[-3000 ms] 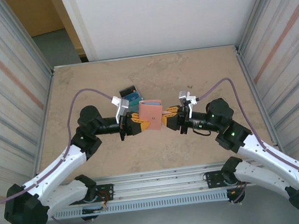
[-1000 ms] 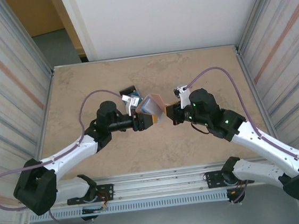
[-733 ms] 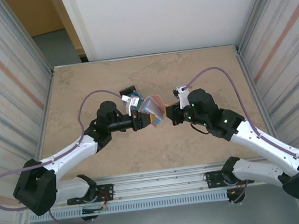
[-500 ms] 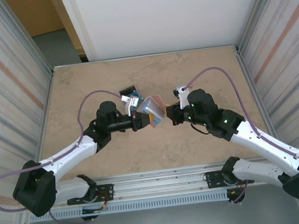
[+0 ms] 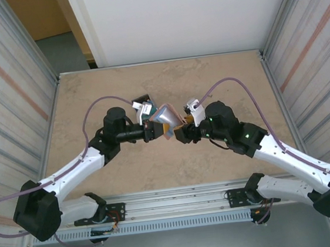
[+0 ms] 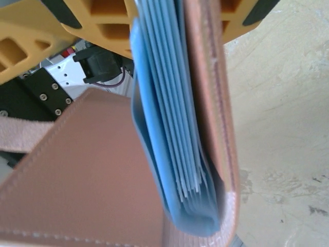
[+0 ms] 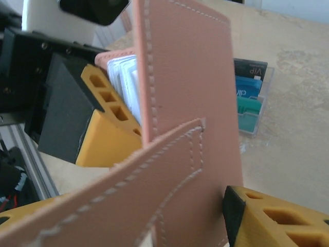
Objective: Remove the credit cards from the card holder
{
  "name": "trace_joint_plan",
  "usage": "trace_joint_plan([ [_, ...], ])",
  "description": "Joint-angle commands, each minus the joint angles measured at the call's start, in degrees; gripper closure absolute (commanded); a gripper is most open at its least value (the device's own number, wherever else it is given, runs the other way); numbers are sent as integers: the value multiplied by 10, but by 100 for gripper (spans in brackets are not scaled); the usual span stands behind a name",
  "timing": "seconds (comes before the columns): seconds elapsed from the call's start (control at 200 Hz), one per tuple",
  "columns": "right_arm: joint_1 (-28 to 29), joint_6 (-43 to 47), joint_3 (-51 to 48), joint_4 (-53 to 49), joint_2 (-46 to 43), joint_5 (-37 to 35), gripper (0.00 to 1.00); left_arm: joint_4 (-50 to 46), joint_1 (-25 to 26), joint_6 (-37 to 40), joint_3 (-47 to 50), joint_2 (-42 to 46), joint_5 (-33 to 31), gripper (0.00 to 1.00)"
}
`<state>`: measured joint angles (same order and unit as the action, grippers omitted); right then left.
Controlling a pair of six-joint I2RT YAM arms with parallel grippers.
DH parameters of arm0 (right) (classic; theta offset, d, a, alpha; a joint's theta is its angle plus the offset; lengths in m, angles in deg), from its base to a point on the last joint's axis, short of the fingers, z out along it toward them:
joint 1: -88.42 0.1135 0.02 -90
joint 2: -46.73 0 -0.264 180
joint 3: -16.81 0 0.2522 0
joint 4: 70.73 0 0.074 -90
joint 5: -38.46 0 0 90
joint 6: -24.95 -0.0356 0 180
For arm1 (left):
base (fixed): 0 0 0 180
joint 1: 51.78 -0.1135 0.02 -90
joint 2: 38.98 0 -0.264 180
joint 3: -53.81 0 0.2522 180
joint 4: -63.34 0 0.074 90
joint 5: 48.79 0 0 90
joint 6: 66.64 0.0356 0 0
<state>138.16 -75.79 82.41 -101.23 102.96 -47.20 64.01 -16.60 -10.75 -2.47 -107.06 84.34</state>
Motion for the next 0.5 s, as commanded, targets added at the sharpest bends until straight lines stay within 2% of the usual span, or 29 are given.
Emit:
trace_joint_plan([
  [0.0,11,41,0,-13,20,-31,37,3,-2,13,-26,14,42,91],
  [0.336,12,36,0,0,46,-36,37,2,-3,16,-31,13,77,90],
  [0.496,12,34,0,-4,51,-40,31,5,-3,15,-32,15,83,90],
])
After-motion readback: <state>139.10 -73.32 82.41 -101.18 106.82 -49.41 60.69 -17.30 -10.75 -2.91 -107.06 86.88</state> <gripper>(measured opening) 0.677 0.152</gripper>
